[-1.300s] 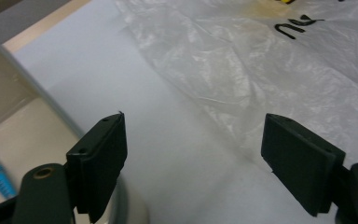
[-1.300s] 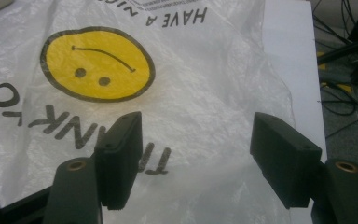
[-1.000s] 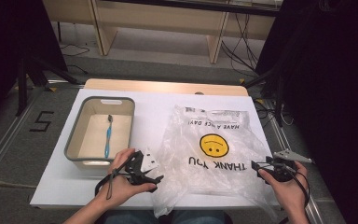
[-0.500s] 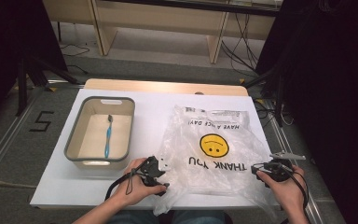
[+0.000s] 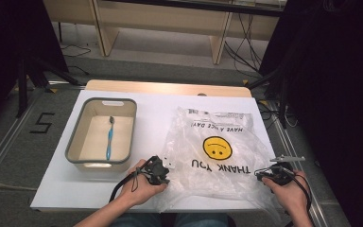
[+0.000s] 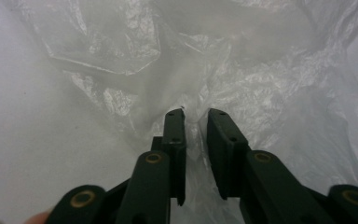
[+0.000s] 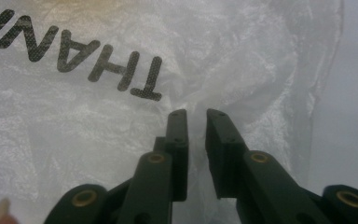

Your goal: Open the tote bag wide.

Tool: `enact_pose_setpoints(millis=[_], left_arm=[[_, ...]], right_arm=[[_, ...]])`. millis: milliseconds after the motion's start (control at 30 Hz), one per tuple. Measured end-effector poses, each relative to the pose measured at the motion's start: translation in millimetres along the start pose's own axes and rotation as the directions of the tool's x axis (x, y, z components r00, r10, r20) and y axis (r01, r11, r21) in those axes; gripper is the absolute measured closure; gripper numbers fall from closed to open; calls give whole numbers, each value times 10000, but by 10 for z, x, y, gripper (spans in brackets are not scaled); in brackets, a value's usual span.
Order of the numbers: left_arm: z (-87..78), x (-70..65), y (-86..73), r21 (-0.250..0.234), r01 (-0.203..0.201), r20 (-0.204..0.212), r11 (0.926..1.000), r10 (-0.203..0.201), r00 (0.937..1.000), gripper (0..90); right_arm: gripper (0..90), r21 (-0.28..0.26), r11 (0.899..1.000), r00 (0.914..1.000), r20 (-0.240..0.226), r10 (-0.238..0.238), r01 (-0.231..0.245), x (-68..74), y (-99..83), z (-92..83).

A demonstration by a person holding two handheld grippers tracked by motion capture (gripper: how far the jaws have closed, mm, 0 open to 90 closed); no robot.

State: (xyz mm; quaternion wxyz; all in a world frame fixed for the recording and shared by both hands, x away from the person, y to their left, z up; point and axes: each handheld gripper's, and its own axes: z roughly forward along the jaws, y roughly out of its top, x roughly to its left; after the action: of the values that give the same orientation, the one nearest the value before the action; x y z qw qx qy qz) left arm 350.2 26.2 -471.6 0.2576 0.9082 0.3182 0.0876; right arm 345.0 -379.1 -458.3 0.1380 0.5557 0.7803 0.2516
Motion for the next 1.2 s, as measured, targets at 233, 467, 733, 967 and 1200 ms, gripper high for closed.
enact_pose_setpoints(millis=[233, 467, 733, 967, 1200], left_arm=[[4, 13, 15, 48, 85, -35, 10000, -85, 10000, 885], [-54, 60, 78, -97, -126, -406, 9999, 122, 9991, 891], [-186, 193, 174, -475, -21, -894, 9989, -22, 9960, 892], [-275, 303, 233, -666, 172, -1219, 9976, -252, 9922, 892], [-323, 426, 313, -872, 470, -1643, 9951, -609, 9845, 892]], right_arm=[[900, 216, 9997, 9997, -248, 84, -79, -7, -4, 17], [900, 74, 9997, 9993, -291, 219, -217, 13, 10, -28], [900, -117, 9992, 9981, -497, 371, -377, 53, 22, -60], [900, -343, 9988, 9966, -747, 337, -363, 139, 55, -93], [900, -710, 9971, 9944, -1037, 211, -286, 243, 96, -114]])
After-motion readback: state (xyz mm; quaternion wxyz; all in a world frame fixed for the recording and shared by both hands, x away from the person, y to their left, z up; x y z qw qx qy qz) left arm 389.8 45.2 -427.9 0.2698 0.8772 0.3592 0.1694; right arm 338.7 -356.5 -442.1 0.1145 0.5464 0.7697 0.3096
